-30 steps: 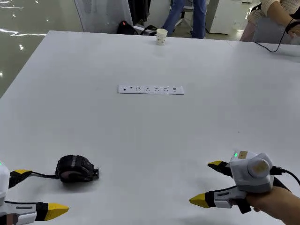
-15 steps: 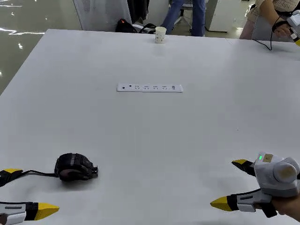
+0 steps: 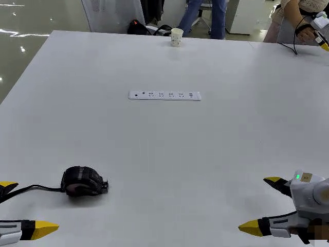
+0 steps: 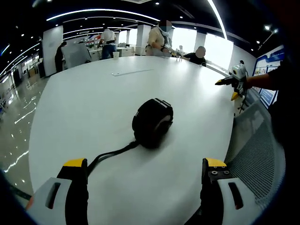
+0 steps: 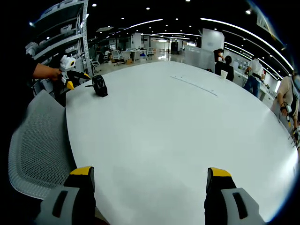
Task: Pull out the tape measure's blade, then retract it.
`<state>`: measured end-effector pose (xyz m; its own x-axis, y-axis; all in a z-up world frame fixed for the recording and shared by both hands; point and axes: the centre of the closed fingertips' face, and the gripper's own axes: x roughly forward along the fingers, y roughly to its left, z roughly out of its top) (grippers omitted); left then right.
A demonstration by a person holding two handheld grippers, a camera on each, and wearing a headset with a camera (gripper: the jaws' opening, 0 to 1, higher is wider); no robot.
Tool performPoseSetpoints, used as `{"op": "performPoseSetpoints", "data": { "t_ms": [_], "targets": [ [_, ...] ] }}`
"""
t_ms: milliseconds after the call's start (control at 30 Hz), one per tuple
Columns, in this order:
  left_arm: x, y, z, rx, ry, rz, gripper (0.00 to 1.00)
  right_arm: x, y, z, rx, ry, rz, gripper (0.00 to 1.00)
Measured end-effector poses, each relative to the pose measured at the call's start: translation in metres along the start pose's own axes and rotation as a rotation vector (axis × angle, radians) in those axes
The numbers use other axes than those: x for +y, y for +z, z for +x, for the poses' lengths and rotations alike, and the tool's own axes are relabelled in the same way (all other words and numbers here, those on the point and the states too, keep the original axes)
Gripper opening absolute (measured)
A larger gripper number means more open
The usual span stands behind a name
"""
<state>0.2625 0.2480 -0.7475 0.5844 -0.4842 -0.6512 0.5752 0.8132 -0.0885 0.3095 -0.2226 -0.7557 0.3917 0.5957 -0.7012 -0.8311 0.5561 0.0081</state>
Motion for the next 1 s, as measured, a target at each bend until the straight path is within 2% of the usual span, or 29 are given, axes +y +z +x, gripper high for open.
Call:
{"op": "performPoseSetpoints", "data": {
  "t_ms": [367, 567, 667, 1000],
  "targets": [
    [-0.003, -0.001, -0.001, 0.0, -0.01, -0.002, 0.99, 0.004, 0.005, 0.002, -0.012, 0.013, 0.021, 0.99],
    [-0.004, -0.003, -0.001, 0.011, -0.029, -0.032, 0.99, 0.005, 0.004, 0.004, -0.013, 0.016, 0.027, 0.99],
    [-0.005, -0.004, -0.001, 0.011, -0.026, -0.026, 0.99, 0.007, 0.004, 0.005, -0.013, 0.019, 0.029, 0.99],
    [0.0, -0.004, -0.004, 0.015, -0.017, -0.026, 0.99, 0.008, 0.008, 0.006, -0.013, 0.03, 0.022, 0.99]
  ]
}}
